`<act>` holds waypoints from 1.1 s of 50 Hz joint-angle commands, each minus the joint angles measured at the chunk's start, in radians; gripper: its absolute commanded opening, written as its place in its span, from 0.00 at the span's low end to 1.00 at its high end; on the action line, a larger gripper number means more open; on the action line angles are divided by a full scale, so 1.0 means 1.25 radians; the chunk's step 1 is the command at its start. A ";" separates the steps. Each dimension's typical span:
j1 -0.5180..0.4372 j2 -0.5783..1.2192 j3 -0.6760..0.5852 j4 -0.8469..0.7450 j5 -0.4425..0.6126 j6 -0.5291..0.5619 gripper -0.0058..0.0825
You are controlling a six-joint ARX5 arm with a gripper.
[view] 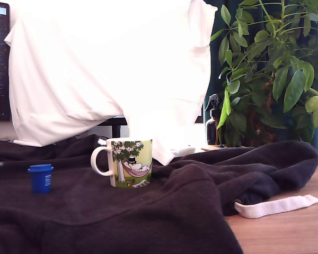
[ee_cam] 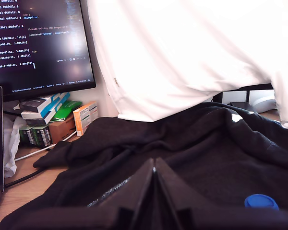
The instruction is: Pick the blue coffee capsule and place it inside the green coffee cup
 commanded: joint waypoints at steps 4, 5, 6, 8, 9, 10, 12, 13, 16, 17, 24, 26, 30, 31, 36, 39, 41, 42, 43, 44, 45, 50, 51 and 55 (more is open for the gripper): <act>0.020 -0.012 -0.037 -0.101 0.056 -0.139 0.04; 0.020 -0.012 -0.037 -0.101 0.056 -0.139 0.04; 0.020 -0.012 -0.037 -0.101 0.056 -0.139 0.04; 0.020 -0.012 -0.037 -0.100 0.056 -0.139 0.04; 0.020 -0.012 -0.037 -0.101 0.056 -0.139 0.04; 0.020 -0.012 -0.037 -0.101 0.056 -0.139 0.04; 0.020 -0.012 -0.037 -0.099 0.058 -0.143 0.04; 0.020 -0.012 -0.037 -0.096 0.060 -0.149 0.04; 0.020 -0.012 -0.037 -0.067 0.085 -0.162 0.04; 0.020 -0.012 -0.037 -0.050 0.101 -0.168 0.04; 0.015 -0.012 -0.037 0.059 0.222 -0.190 0.04; 0.012 -0.012 -0.037 0.090 0.258 -0.206 0.04; 0.002 -0.011 -0.037 0.134 0.318 -0.236 0.04; -0.001 -0.012 -0.037 0.140 0.331 -0.244 0.04; -0.018 -0.010 -0.037 0.144 0.363 -0.278 0.04; -0.030 -0.001 -0.037 0.142 0.374 -0.278 0.04; -0.039 0.007 -0.037 0.142 0.374 -0.278 0.04; -0.044 0.014 -0.037 0.143 0.374 -0.277 0.04; -0.049 0.020 -0.037 0.143 0.374 -0.277 0.04; -0.054 0.029 -0.037 0.144 0.374 -0.276 0.04; -0.058 0.037 -0.037 0.144 0.374 -0.276 0.04; -0.080 0.090 -0.037 0.154 0.373 -0.273 0.04; -0.084 0.102 -0.037 0.158 0.371 -0.270 0.04; -0.097 0.149 -0.037 0.177 0.369 -0.251 0.06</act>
